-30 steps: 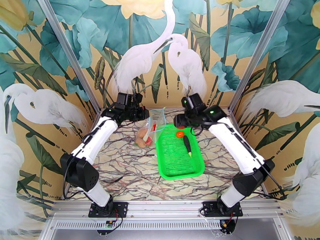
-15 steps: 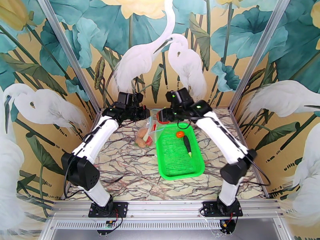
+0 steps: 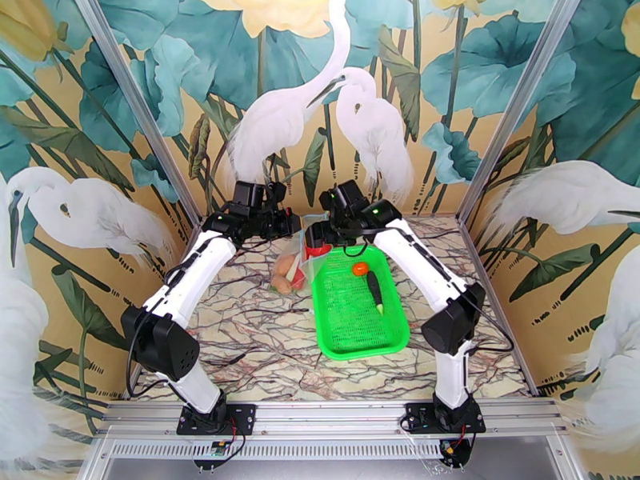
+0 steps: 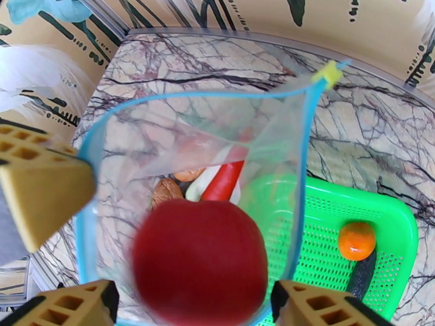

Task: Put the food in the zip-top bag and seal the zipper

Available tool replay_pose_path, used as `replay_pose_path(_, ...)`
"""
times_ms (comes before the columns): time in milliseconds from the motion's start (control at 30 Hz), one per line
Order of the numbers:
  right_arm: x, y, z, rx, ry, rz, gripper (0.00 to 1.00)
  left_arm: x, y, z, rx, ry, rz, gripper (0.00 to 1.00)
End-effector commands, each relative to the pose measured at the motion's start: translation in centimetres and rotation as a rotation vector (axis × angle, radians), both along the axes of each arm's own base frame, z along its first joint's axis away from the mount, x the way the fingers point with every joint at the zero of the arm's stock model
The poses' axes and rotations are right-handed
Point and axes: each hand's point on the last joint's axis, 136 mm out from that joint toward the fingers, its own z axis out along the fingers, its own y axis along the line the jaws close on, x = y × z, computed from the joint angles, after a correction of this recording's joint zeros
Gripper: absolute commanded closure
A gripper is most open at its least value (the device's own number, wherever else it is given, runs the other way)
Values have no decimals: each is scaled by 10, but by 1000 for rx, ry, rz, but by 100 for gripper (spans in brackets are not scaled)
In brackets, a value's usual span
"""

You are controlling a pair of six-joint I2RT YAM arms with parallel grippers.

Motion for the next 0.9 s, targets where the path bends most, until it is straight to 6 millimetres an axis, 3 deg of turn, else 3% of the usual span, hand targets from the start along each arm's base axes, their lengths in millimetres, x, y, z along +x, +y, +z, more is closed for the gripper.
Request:
replay_pose_path(0, -1, -6, 25, 9, -67, -6, 19, 2, -7, 11, -21, -26, -25, 100)
replay_pose_path(133, 3, -28, 35, -14, -107, -60, 19, 2, -7, 16, -19, -36, -25, 100)
replay_pose_path(233, 2, -55, 40, -55, -143, -123, 19, 1, -5, 20, -15, -47, -21, 100)
replay_pose_path(333, 2, -86, 28, -95, -129, -185, 20, 1, -4, 21, -9, -50, -20, 100)
replay_pose_path(500, -5, -127, -34, -270, -10, -223, 21, 0, -3, 18, 1, -42, -22, 100)
replay_pose_path(667, -1, -136, -83, -380, 53, -214, 20, -1, -2, 18, 6, -41, -22, 100)
replay_pose_path(867, 26, -140, -127, -505, 79, -231, 19, -5, 0, 20, 8, -44, -19, 100)
